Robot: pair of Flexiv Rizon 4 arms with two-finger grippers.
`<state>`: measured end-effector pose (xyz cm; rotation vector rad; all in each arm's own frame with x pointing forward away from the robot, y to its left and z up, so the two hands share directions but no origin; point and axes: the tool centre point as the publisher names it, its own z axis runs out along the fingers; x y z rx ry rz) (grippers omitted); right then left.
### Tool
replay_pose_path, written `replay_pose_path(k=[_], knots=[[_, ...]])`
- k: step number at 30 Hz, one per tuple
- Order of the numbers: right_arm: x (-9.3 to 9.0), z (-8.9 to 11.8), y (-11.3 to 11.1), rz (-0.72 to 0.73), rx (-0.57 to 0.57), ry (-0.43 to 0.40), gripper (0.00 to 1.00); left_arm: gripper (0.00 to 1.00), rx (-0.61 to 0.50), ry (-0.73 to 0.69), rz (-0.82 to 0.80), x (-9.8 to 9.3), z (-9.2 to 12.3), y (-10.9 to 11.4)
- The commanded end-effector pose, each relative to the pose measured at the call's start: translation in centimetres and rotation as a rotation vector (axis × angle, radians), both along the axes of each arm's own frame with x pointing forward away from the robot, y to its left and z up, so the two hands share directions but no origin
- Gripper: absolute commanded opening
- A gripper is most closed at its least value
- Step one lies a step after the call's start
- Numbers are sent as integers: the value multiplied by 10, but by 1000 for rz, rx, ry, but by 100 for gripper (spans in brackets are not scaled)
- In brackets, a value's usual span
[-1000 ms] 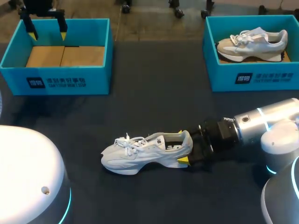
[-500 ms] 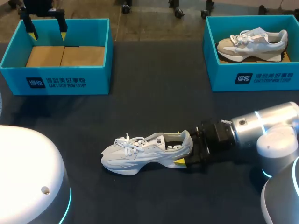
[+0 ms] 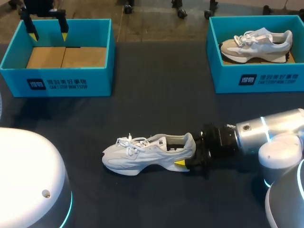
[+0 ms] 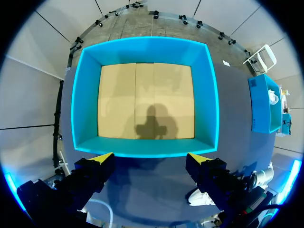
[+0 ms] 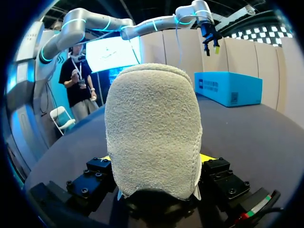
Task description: Take the shoe out of the shoebox, open the shoe tongue, remove and reinsert the insole, then place the shoe into the shoebox
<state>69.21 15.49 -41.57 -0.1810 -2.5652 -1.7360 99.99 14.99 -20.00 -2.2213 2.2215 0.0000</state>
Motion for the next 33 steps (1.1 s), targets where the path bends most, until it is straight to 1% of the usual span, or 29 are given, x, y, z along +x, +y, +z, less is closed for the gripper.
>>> replay_pose_path(k=[1, 7, 15, 30, 31, 32, 33], knots=[[-8, 1, -4, -55, -4, -19, 0, 100, 0, 0, 0, 0, 0, 0], [-8, 0, -8, -66, 9, -28, 0, 100, 0, 0, 0, 0, 0, 0], [-2, -5, -5, -35, 30, -22, 0, 100, 0, 0, 0, 0, 0, 0], [-2, -5, -5, -35, 30, -22, 0, 100, 0, 0, 0, 0, 0, 0], [-2, -5, -5, -35, 30, -22, 0, 100, -9, -3, -7, -3, 2, -2], [-2, -5, -5, -35, 30, -22, 0, 100, -19, -24, -43, -15, 7, -9], [-2, -5, -5, -35, 30, -22, 0, 100, -24, -52, -45, -25, 9, -16]])
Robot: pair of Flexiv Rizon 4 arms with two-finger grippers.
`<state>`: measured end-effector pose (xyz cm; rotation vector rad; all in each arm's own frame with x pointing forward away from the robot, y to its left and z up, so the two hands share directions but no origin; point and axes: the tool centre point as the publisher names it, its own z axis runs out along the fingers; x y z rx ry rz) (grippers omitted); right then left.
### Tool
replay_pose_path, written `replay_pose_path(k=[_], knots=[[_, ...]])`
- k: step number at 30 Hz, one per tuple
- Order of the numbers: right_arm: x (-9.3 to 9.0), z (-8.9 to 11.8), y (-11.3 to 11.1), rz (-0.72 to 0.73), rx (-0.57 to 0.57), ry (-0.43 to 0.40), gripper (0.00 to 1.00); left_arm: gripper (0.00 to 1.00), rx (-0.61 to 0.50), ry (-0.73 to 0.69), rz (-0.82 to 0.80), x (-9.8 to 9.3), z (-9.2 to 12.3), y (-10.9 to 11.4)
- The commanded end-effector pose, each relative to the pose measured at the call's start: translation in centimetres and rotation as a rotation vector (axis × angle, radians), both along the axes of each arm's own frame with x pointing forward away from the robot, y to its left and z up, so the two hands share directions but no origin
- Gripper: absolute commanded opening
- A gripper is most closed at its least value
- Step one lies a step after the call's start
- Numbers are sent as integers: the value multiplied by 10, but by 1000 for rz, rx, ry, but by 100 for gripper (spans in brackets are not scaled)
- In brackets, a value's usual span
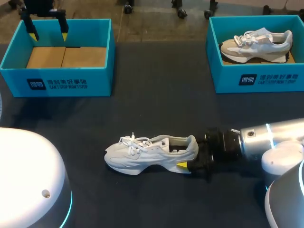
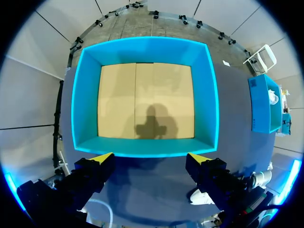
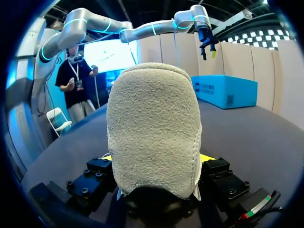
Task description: Take the shoe out of the shoebox, open the shoe tongue, remove and reinsert the insole, then place the shoe into the shoebox
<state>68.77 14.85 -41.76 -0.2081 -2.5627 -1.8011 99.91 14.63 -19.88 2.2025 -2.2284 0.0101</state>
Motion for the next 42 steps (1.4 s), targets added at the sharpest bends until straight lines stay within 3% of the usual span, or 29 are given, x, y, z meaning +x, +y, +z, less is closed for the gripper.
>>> replay_pose_path(k=[1, 3, 5, 11, 19, 36, 42], knots=[[2, -3, 2, 0, -2, 1, 0, 100, -32, -50, -57, -36, 11, -20], [2, -3, 2, 0, -2, 1, 0, 100, -38, -66, -68, -48, 13, -28], [2, -3, 2, 0, -2, 1, 0, 100, -45, -109, -98, -73, 15, -45], [2, -3, 2, 0, -2, 1, 0, 100, -61, -152, -109, -114, 18, -89], [2, -3, 2, 0, -2, 1, 0, 100, -54, -44, -57, -169, 13, -143], [2, -3, 2, 0, -2, 1, 0, 100, -77, 4, -99, -173, 9, -148], [2, -3, 2, 0, -2, 1, 0, 100, -57, 2, -218, -236, -5, -203]])
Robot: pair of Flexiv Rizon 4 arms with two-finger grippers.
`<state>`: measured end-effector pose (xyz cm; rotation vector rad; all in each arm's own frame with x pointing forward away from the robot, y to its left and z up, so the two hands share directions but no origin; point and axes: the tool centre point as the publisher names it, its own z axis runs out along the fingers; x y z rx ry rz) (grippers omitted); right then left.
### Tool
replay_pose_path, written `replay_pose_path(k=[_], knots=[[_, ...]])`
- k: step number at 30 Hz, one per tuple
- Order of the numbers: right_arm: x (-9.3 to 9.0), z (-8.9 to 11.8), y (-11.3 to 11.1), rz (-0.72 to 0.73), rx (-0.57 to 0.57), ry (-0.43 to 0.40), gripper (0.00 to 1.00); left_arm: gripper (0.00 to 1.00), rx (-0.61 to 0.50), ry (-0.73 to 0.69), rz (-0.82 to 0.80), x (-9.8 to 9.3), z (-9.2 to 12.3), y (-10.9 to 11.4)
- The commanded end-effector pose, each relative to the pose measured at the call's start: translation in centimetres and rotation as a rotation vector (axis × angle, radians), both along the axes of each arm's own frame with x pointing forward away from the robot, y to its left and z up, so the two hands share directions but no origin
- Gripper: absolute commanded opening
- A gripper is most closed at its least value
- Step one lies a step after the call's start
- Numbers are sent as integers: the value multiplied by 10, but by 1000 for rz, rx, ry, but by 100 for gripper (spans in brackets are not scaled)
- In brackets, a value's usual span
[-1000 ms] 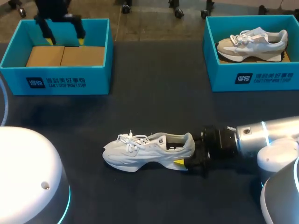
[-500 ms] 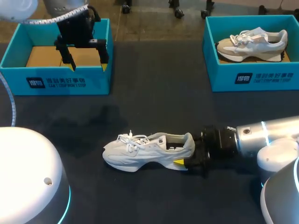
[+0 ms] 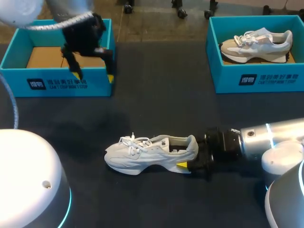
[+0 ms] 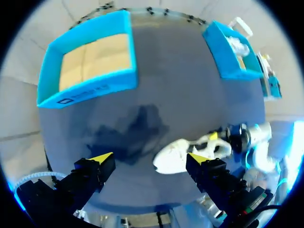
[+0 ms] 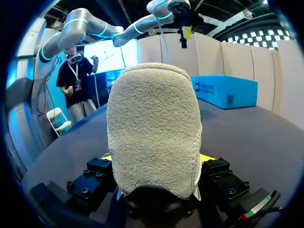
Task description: Take the shoe out of the shoebox, open the shoe tongue, remove and reinsert the insole, then place the shoe into the shoebox
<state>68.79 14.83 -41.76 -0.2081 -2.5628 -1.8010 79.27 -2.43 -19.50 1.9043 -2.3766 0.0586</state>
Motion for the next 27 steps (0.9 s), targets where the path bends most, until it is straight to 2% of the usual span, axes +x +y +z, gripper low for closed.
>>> replay_pose_path(k=[1, 7, 9, 23, 25, 27], knots=[[2, -3, 2, 0, -2, 1, 0, 100, 29, -46, 2, -34, -10, -38], [2, -3, 2, 0, -2, 1, 0, 100, 41, -72, 35, -77, -25, -76], [2, -3, 2, 0, -2, 1, 0, 100, 27, -11, 73, -84, -33, -86], [2, -3, 2, 0, -2, 1, 0, 100, 41, -17, 87, -86, -37, -91], [2, -3, 2, 0, -2, 1, 0, 100, 84, -14, 105, -89, -52, -112], [2, -3, 2, 0, -2, 1, 0, 100, 106, 28, 109, -92, -61, -122]])
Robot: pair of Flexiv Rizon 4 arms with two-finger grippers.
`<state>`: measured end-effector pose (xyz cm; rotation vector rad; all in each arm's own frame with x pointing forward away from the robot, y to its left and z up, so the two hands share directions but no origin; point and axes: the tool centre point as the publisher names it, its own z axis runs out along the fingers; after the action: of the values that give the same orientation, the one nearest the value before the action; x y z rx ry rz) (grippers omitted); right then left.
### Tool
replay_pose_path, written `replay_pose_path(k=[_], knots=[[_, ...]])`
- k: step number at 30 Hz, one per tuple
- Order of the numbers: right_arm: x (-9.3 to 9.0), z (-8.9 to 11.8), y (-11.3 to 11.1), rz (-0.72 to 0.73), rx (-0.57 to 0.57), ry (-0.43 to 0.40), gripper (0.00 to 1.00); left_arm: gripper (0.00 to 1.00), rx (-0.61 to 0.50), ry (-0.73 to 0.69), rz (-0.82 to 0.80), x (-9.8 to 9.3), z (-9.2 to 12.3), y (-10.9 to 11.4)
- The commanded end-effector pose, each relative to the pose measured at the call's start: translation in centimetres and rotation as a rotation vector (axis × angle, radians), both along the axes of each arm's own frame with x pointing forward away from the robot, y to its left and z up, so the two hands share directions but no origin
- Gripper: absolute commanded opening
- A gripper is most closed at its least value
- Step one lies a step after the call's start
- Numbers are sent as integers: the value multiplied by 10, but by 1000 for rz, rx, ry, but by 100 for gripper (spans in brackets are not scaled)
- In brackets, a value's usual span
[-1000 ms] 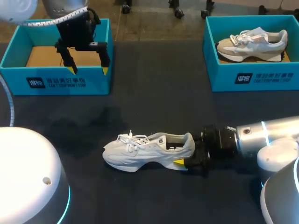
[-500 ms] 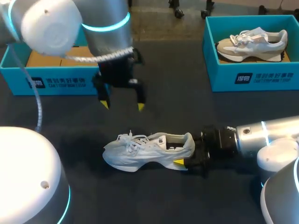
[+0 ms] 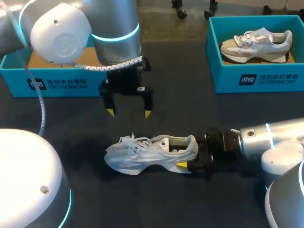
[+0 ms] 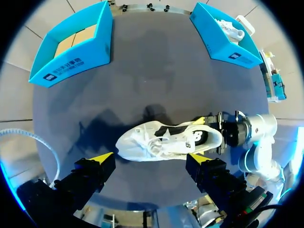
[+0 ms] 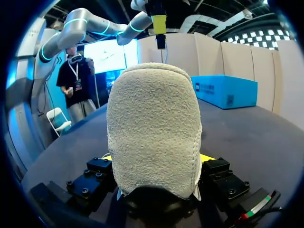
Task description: Take the shoe out of the shoebox, open the shoe tongue, remove and reinsert the insole, then place the shoe into the shoebox
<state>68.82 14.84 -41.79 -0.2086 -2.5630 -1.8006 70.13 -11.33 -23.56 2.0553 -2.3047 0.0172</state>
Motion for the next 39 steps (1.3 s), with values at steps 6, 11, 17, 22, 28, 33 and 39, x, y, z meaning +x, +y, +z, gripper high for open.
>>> replay_pose_path(k=[6, 11, 17, 22, 28, 33, 39], knots=[[2, -2, 2, 0, -2, 1, 0, 100, 116, 48, 3, -11, -35, -53], [2, -2, 2, 0, -2, 1, 0, 100, 151, 82, 8, -13, -44, -62], [2, -2, 2, 0, -2, 1, 0, 100, 215, 78, 1, -22, -53, -68], [2, -2, 2, 0, -2, 1, 0, 100, 243, 91, 28, -23, -64, -70], [2, -2, 2, 0, -2, 1, 0, 100, 290, 83, 42, -25, -78, -74], [2, -2, 2, 0, -2, 1, 0, 100, 321, 88, 46, -25, -89, -77], [2, -2, 2, 0, -2, 1, 0, 100, 367, 96, 62, -23, -100, -82]])
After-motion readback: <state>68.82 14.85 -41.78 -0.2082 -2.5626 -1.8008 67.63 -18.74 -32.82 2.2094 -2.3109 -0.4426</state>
